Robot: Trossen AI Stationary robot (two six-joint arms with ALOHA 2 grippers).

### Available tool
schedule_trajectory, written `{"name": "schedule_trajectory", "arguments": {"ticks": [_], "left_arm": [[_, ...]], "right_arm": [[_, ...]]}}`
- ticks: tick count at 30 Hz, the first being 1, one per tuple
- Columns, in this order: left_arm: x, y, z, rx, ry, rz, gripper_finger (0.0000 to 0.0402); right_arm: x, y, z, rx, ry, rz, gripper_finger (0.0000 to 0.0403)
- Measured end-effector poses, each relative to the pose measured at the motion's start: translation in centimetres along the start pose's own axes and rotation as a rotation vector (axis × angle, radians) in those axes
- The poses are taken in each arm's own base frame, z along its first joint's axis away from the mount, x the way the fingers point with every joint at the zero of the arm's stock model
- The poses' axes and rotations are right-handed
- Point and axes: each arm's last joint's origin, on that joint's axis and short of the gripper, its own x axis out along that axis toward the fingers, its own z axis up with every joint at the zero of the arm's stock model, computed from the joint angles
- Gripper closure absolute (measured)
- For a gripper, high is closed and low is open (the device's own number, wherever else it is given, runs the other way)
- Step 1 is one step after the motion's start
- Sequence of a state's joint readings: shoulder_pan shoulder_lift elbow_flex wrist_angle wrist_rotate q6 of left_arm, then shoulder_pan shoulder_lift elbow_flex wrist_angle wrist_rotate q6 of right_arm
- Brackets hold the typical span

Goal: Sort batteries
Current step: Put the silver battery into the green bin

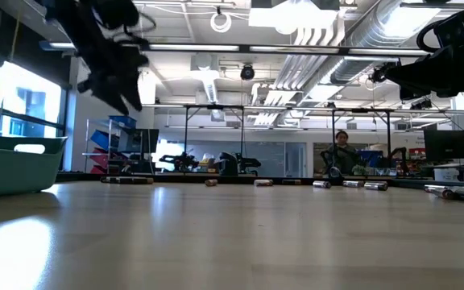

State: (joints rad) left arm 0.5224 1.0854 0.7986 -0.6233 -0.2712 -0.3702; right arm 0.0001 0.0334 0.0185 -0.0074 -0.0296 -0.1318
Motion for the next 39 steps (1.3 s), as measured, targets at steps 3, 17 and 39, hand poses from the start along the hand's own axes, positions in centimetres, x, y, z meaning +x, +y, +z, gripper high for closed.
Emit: {"name": "schedule_trajectory", "arguments": {"ticks": [3,17,39], "left_arm": [[2.5,2.3,1.2,0.018,0.104,0.092,0.0195],[12.1,6.7,4.0,0.482,0.734,0.121,0.0195],[16.8,8.2,2.7,0.78,0.835,0.092,0.0207]], "right_arm": [[0.0,0.0,0.0,0.0,0.0,0.0,0.0402],[0.0,0.0,0.0,0.0,0.0,0.0,0.0402],[0.0,0.0,0.0,0.0,0.0,0.0,0.0402]]}}
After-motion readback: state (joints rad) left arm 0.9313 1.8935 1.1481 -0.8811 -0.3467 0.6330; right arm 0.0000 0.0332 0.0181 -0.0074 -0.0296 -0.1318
